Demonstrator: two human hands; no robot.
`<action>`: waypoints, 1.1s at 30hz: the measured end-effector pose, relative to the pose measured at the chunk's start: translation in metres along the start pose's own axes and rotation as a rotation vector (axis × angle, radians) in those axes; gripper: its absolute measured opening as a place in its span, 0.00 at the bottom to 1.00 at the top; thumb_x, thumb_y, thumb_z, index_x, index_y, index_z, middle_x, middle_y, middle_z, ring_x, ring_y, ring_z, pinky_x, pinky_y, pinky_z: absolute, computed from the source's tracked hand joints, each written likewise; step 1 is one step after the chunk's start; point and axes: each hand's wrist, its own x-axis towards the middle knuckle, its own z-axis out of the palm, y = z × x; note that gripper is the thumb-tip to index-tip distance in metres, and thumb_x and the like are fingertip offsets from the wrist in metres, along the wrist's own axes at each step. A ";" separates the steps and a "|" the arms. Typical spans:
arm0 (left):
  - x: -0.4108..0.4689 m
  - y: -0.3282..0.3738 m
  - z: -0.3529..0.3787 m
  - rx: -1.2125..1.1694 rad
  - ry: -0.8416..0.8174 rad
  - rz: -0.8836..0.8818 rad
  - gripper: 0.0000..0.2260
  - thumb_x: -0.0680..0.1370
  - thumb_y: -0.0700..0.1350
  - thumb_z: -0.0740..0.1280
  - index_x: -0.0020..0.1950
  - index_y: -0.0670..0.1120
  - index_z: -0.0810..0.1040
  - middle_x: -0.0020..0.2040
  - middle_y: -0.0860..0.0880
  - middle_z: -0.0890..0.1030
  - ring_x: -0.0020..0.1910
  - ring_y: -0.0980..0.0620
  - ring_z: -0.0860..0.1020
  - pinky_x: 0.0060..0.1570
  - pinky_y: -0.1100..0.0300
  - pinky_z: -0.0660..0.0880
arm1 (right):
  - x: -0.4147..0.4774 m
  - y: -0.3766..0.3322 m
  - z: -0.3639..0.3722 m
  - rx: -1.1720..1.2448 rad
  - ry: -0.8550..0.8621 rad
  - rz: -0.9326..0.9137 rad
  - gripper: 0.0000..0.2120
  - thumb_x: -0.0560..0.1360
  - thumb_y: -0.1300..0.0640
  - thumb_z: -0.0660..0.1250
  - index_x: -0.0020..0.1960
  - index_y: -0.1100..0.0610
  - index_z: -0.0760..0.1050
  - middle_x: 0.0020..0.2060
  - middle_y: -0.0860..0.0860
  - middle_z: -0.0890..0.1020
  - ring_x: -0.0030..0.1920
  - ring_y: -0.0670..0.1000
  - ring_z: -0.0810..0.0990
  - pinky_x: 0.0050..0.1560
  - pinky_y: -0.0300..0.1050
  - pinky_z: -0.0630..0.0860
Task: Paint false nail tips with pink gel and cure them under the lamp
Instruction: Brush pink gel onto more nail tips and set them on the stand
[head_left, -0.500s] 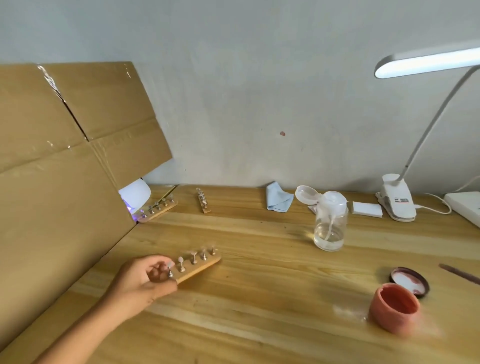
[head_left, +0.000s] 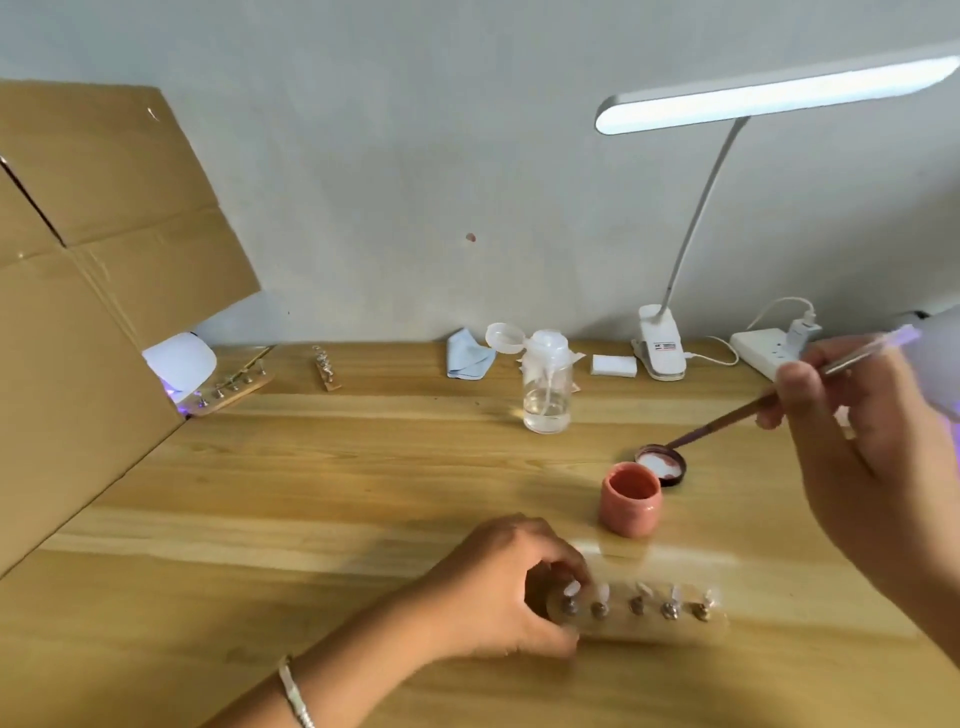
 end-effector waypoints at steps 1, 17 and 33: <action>0.009 0.003 0.002 0.001 -0.020 0.003 0.16 0.66 0.46 0.78 0.52 0.52 0.83 0.47 0.55 0.79 0.47 0.58 0.75 0.52 0.63 0.73 | 0.000 0.001 0.000 0.003 -0.031 0.000 0.07 0.83 0.41 0.56 0.51 0.43 0.67 0.40 0.38 0.82 0.44 0.33 0.77 0.44 0.22 0.66; 0.030 -0.018 0.003 -0.267 0.005 -0.039 0.16 0.65 0.47 0.81 0.50 0.59 0.86 0.48 0.61 0.81 0.49 0.59 0.78 0.47 0.72 0.71 | -0.036 0.034 0.026 0.166 -0.117 0.062 0.04 0.84 0.50 0.56 0.52 0.48 0.67 0.42 0.41 0.82 0.44 0.41 0.82 0.45 0.29 0.71; 0.030 -0.013 0.013 -0.448 0.071 -0.071 0.09 0.61 0.44 0.83 0.36 0.45 0.87 0.36 0.58 0.80 0.38 0.60 0.77 0.41 0.65 0.71 | -0.040 0.029 0.021 0.216 -0.041 0.103 0.06 0.84 0.44 0.58 0.51 0.43 0.70 0.39 0.39 0.82 0.43 0.51 0.82 0.47 0.53 0.75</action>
